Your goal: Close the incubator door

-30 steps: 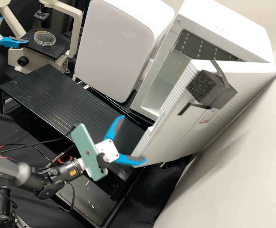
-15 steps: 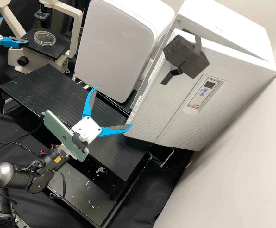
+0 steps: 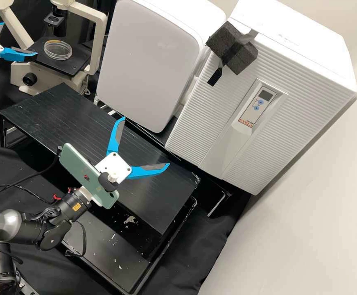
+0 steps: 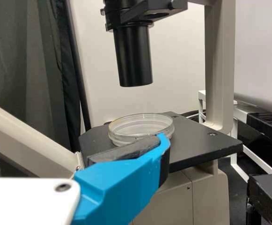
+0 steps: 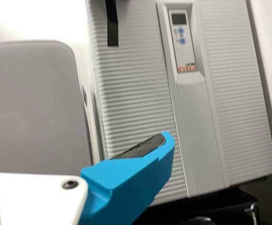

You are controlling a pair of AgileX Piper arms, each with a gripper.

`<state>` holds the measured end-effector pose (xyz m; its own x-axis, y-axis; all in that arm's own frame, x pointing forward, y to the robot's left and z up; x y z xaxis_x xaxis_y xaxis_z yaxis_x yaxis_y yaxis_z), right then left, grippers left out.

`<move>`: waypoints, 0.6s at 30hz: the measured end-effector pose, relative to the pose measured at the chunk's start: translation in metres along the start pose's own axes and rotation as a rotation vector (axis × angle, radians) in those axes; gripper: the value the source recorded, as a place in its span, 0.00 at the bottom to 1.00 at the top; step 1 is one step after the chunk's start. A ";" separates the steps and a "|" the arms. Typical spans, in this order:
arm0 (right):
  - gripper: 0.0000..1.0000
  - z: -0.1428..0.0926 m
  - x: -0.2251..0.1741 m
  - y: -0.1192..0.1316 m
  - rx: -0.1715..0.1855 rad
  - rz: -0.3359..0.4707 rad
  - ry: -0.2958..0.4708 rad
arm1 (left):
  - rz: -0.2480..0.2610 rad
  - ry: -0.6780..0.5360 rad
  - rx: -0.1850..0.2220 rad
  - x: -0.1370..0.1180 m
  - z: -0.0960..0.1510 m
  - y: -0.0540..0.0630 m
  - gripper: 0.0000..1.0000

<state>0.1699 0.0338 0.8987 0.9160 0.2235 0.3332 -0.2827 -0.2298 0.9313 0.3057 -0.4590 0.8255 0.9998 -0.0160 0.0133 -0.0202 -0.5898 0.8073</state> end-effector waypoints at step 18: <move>1.00 0.005 -0.023 -0.013 0.029 0.097 -0.073 | 0.000 0.000 0.000 0.000 0.000 0.000 1.00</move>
<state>0.1542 0.0269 0.8787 0.9035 0.1296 0.4085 -0.3632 -0.2745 0.8904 0.3057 -0.4590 0.8255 0.9998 -0.0160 0.0133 -0.0202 -0.5898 0.8073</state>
